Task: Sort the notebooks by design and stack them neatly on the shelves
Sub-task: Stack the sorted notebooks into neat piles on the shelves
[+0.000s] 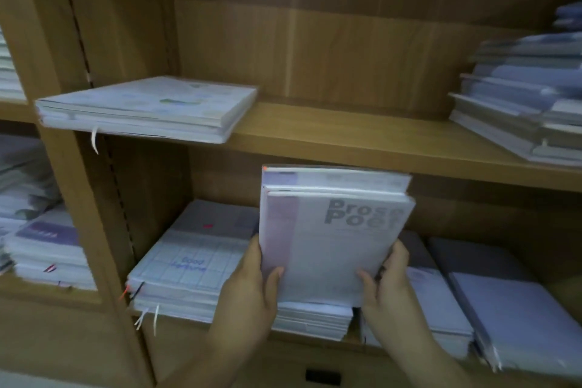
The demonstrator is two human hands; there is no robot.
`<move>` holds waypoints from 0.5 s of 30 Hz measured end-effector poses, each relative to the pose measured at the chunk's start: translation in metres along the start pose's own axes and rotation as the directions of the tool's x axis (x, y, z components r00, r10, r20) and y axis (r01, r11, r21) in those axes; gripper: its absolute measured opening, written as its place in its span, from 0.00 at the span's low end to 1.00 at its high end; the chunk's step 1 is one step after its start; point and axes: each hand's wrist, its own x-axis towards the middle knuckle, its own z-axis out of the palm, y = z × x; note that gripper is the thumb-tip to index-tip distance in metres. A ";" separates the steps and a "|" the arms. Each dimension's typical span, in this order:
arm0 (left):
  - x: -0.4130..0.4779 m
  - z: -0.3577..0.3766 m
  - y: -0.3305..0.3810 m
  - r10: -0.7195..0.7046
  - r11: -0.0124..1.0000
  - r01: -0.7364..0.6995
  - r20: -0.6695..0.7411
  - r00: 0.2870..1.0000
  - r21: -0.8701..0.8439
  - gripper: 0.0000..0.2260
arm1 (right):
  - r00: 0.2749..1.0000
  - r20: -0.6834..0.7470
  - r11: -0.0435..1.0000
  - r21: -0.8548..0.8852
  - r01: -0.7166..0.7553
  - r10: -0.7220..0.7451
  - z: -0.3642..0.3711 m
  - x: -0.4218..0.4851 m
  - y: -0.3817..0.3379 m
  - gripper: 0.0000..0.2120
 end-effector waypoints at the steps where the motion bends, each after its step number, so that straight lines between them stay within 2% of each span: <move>1: 0.002 0.002 -0.003 -0.002 1.000 0.002 0.008 1.000 0.004 0.26 | 1.000 0.001 1.000 -0.004 0.007 -0.007 0.001 0.003 0.004 0.33; 7: 0.002 0.006 -0.026 -0.080 0.996 0.069 0.195 0.978 0.063 0.18 | 0.995 0.102 0.999 0.022 -0.023 0.021 0.009 0.004 0.023 0.32; 11: 0.001 0.009 -0.032 -0.125 0.990 0.107 0.243 0.962 0.087 0.19 | 0.994 0.099 0.999 0.033 -0.039 0.035 0.015 0.002 0.027 0.31; 15: 0.003 0.013 -0.035 -0.141 0.984 0.106 0.265 0.954 0.141 0.22 | 0.993 0.116 0.998 0.049 -0.041 0.035 0.019 0.003 0.026 0.37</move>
